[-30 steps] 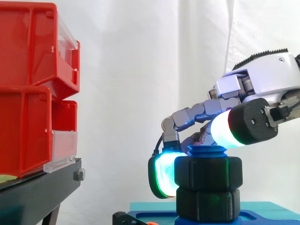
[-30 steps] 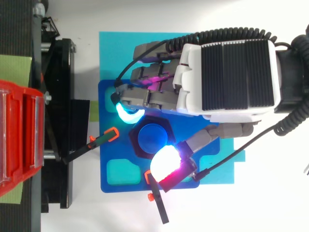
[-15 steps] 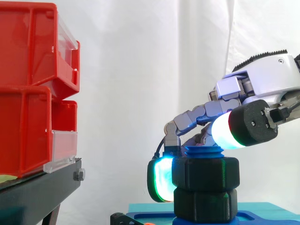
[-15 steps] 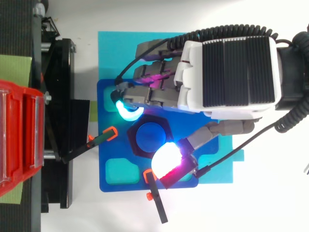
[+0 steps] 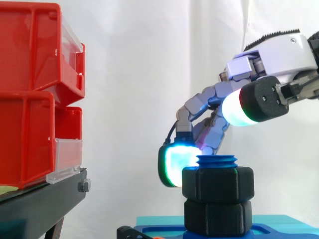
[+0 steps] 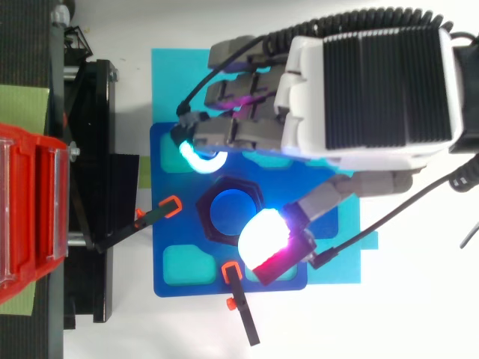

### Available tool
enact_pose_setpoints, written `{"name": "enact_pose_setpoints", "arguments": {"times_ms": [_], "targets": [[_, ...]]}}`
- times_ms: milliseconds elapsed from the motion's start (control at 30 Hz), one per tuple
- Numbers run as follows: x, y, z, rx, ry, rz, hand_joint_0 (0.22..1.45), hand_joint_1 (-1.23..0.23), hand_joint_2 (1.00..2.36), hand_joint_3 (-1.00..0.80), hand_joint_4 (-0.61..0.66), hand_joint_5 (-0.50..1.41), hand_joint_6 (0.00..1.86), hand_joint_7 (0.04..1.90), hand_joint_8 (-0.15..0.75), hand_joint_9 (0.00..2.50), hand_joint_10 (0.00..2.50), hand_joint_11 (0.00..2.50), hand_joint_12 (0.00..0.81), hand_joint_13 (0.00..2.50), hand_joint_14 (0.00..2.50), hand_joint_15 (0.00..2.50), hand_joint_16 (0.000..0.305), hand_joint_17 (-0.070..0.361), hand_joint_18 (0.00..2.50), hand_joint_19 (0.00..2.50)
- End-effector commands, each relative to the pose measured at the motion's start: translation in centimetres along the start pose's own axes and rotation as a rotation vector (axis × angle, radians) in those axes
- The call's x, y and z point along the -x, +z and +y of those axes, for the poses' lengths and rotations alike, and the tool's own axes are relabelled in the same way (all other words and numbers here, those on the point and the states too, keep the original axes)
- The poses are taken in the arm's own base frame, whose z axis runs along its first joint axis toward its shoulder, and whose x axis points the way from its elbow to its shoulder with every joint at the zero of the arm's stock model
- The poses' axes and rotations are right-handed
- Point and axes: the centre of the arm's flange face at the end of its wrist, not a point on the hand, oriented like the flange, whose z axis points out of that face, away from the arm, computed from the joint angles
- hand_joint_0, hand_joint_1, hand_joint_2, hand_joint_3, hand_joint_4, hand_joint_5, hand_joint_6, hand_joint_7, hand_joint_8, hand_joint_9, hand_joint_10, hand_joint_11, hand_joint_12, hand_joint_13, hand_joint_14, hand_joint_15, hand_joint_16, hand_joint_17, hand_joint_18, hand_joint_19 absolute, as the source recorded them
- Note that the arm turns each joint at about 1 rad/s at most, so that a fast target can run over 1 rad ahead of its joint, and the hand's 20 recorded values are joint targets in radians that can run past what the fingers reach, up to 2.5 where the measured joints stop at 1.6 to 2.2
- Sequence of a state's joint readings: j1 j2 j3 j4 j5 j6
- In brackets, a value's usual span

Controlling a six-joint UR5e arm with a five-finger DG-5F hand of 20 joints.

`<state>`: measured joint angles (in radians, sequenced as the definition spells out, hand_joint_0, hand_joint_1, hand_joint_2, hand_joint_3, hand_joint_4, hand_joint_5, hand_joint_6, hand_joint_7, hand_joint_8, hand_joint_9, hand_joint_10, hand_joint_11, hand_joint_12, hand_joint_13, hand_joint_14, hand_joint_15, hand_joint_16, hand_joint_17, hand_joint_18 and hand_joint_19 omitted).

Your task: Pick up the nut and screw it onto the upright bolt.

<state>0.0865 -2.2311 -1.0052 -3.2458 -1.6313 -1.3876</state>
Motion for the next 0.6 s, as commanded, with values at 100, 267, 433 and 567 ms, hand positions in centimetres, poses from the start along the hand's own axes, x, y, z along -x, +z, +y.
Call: {"name": "enact_pose_setpoints", "arguments": {"times_ms": [100,267,433,567], "targets": [[2.5,-2.0,-0.1,-0.014,-0.041,0.012,0.50,-0.18,1.00,-0.50,0.20,-0.14,0.50,0.81,0.263,0.78,0.00,0.00,0.294,0.66,0.00,0.00,0.035,0.079,0.43,0.09],[3.5,-4.4,0.0,-0.035,-0.078,0.057,0.50,-0.18,1.00,-0.50,0.20,-0.14,0.50,0.81,0.263,0.78,0.00,0.00,0.294,0.65,0.00,0.00,0.035,0.078,0.43,0.08],[3.7,-8.7,0.3,-0.087,-0.080,0.047,0.50,-0.18,1.00,-0.50,0.21,-0.14,0.50,0.82,0.266,0.78,0.00,0.00,0.295,0.65,0.00,0.00,0.035,0.078,0.42,0.07],[3.8,-12.1,0.9,-0.122,-0.081,-0.068,0.50,-0.18,1.00,-0.50,0.21,-0.14,0.50,0.82,0.262,0.77,0.00,0.00,0.296,0.65,0.00,0.00,0.035,0.078,0.42,0.08]]}}
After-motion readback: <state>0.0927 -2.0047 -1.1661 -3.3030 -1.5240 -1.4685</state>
